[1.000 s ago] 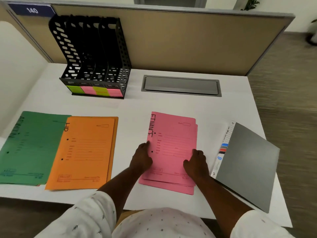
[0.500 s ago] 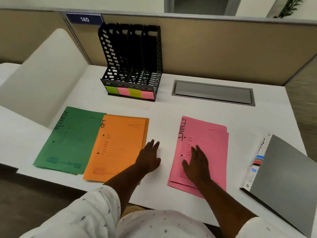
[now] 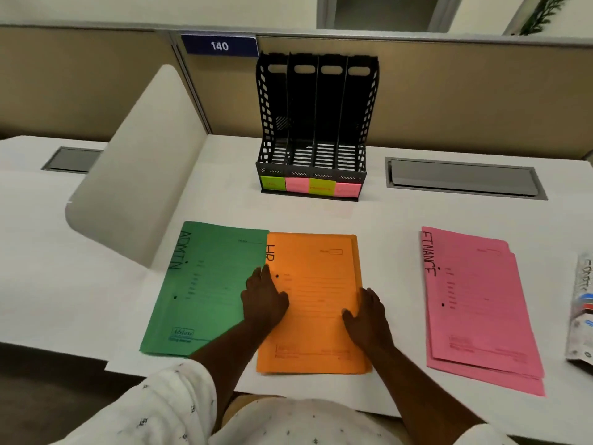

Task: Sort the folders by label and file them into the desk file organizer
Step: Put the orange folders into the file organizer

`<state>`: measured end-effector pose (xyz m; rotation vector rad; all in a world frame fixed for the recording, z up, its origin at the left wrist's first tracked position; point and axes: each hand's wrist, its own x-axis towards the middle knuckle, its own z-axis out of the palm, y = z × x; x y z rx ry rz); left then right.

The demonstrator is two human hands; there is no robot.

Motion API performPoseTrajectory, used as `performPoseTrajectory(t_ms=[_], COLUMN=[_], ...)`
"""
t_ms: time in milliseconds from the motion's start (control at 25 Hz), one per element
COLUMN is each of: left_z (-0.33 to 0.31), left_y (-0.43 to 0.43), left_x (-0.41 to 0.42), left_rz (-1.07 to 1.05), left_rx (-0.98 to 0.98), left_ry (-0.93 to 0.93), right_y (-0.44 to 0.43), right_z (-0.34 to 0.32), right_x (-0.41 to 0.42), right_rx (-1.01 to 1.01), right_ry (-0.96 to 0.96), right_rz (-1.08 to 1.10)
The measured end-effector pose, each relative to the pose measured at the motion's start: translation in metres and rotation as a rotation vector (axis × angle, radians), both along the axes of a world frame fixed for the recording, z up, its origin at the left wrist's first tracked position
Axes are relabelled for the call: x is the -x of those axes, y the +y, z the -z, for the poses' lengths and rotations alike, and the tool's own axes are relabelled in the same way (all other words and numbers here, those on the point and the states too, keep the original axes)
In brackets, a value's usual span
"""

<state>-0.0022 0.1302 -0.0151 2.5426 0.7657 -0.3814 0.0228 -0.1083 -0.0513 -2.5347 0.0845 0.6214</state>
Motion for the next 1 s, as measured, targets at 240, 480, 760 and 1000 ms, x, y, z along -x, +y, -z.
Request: performPoseTrajectory(t_ms=[240, 480, 760, 1000], left_z=[0.007, 0.002, -0.007, -0.021], left_y=[0.023, 0.022, 0.012, 0.007], left_x=[0.003, -0.007, -0.015, -0.024], left_rz=[-0.224, -0.282, -0.366, -0.434], left_rx=[0.456, 0.569, 0.553, 0.718], left_ry=[-0.010, 0.073, -0.025, -0.071], right_y=[0.011, 0.009, -0.004, -0.013], right_z=[-0.006, -0.007, -0.009, -0.023], right_x=[0.021, 0.017, 0.009, -0.018], right_rx=[0.057, 0.095, 0.079, -0.006], right_ry=[0.119, 0.146, 0.137, 0.029], right_rz=[0.111, 0.074, 0.045, 0.040])
